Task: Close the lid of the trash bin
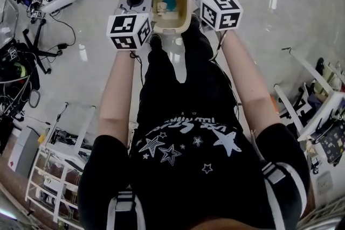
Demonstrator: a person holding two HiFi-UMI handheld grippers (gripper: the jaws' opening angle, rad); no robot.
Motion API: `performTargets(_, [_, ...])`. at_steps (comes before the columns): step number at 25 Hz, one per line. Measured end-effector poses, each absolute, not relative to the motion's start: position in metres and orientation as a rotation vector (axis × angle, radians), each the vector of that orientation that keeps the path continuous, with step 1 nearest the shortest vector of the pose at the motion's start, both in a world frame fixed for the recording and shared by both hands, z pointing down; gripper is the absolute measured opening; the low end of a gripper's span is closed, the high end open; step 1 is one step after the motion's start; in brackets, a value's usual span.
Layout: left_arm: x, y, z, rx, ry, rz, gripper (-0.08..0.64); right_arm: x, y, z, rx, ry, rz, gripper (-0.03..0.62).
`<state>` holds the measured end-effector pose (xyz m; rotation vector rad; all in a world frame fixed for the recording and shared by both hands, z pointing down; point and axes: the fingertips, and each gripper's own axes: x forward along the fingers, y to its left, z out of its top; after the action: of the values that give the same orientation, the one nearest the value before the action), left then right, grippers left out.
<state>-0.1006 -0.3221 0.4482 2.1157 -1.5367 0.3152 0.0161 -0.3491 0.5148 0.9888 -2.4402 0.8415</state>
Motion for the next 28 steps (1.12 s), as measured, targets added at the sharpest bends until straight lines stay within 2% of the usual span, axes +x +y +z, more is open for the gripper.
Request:
performTargets(16, [-0.098,-0.327,0.492,2.087,-1.504,0.352,0.011,0.004,-0.351,0.553,0.879,-2.374,0.827,-0.005])
performTargets(28, [-0.113,-0.288,0.499,2.085,-1.475,0.348,0.011,0.004,-0.302,0.563,0.819,-2.283,0.911,-0.005])
